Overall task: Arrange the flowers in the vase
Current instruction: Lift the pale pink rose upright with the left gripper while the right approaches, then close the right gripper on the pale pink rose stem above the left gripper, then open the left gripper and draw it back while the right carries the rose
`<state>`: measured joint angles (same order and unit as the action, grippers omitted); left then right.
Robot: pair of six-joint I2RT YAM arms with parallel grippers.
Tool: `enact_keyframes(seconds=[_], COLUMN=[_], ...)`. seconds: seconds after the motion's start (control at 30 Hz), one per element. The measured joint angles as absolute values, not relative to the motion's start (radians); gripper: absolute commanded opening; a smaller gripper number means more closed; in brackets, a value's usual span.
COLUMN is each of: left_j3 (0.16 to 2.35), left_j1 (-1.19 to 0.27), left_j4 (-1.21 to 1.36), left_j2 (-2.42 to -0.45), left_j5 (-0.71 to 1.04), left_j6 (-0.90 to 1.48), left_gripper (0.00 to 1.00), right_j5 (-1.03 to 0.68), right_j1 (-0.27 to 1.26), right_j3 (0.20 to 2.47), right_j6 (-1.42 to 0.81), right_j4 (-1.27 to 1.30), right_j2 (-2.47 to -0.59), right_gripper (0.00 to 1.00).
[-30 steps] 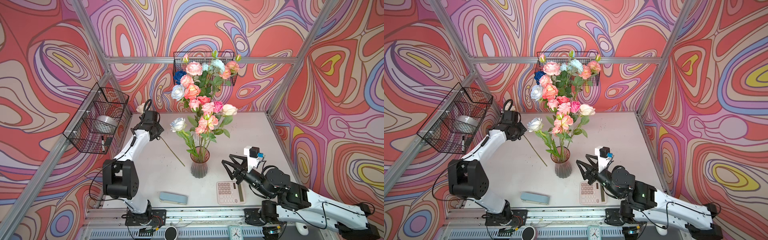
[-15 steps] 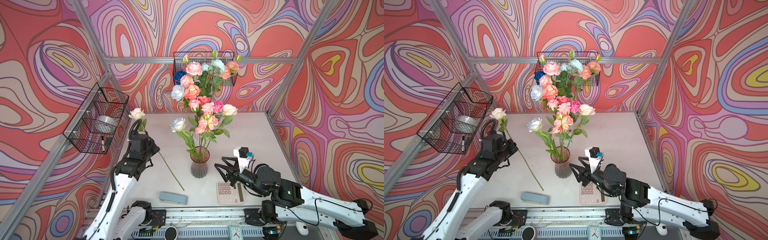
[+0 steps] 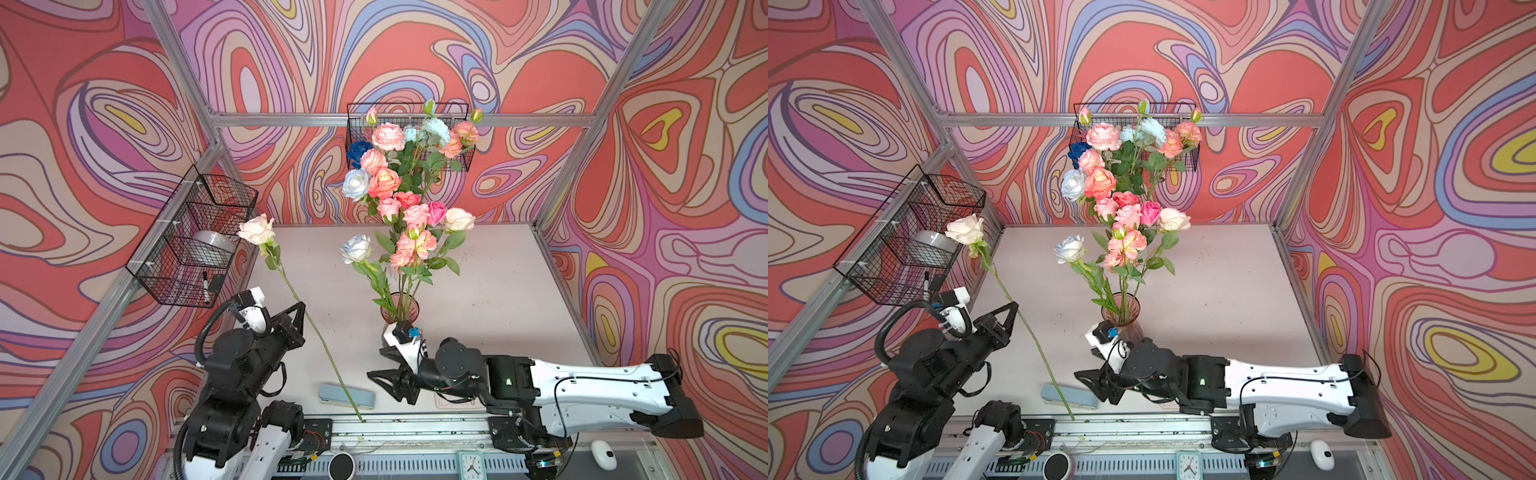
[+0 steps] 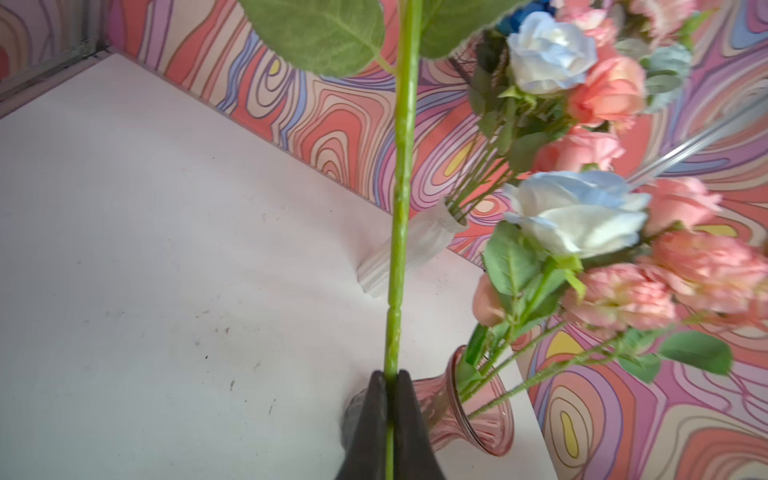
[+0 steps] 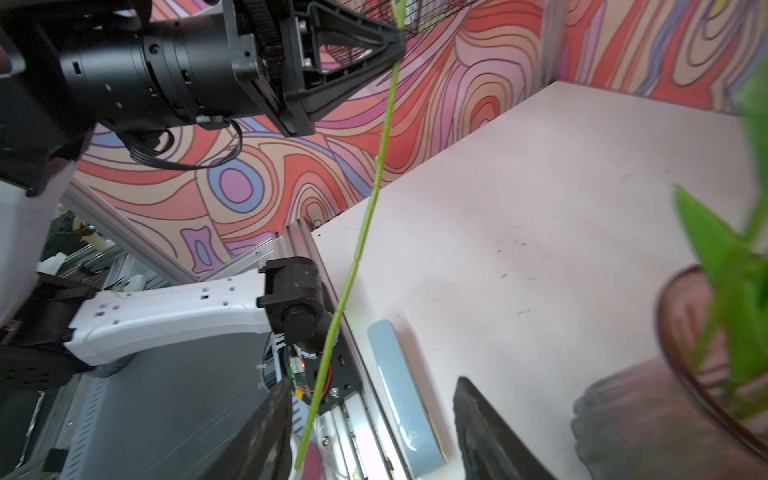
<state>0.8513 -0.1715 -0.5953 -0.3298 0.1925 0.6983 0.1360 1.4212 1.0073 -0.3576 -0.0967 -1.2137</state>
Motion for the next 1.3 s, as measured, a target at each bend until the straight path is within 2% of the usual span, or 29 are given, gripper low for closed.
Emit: enact_keyframes(seconds=[0.27, 0.43, 0.6, 0.7, 0.77, 0.83, 0.87, 0.93, 0.97, 1.1, 1.3], left_j3=[0.836, 0.816, 0.815, 0.815, 0.815, 0.815, 0.815, 0.815, 0.815, 0.815, 0.815], left_j1=[-0.171, -0.171, -0.171, -0.171, -0.171, -0.172, -0.172, -0.173, -0.173, -0.175, -0.176], left_j4=[-0.529, -0.460, -0.402, -0.368, -0.344, -0.330, -0.321, -0.316, -0.316, -0.315, -0.319], left_j2=[-0.224, -0.208, -0.208, -0.209, -0.216, -0.228, -0.232, -0.234, -0.234, -0.230, -0.206], left_j5=[0.350, 0.482, 0.582, 0.639, 0.678, 0.701, 0.706, 0.706, 0.705, 0.682, 0.613], left_j6=[0.640, 0.632, 0.633, 0.640, 0.648, 0.657, 0.659, 0.667, 0.673, 0.686, 0.681], left_gripper=[0.00, 0.00, 0.00, 0.00, 0.02, 0.32, 0.50, 0.76, 0.85, 0.96, 0.99], right_j5=[0.125, 0.134, 0.142, 0.145, 0.146, 0.152, 0.159, 0.162, 0.165, 0.199, 0.347], right_j1=[1.426, 1.426, 1.426, 1.426, 1.426, 1.426, 1.423, 1.420, 1.422, 1.427, 1.427], right_j3=[1.295, 1.446, 1.504, 1.506, 1.506, 1.506, 1.506, 1.506, 1.504, 1.452, 1.331], right_j6=[-0.368, -0.363, -0.358, -0.356, -0.352, -0.347, -0.340, -0.338, -0.334, -0.310, -0.239], right_j4=[-0.146, -0.218, -0.284, -0.312, -0.321, -0.328, -0.332, -0.335, -0.335, -0.330, -0.311], right_j2=[-1.415, -1.498, -1.541, -1.545, -1.546, -1.546, -1.546, -1.546, -1.542, -1.485, -1.291], right_gripper=[0.72, 0.69, 0.50, 0.30, 0.12, 0.00, 0.00, 0.00, 0.00, 0.00, 0.00])
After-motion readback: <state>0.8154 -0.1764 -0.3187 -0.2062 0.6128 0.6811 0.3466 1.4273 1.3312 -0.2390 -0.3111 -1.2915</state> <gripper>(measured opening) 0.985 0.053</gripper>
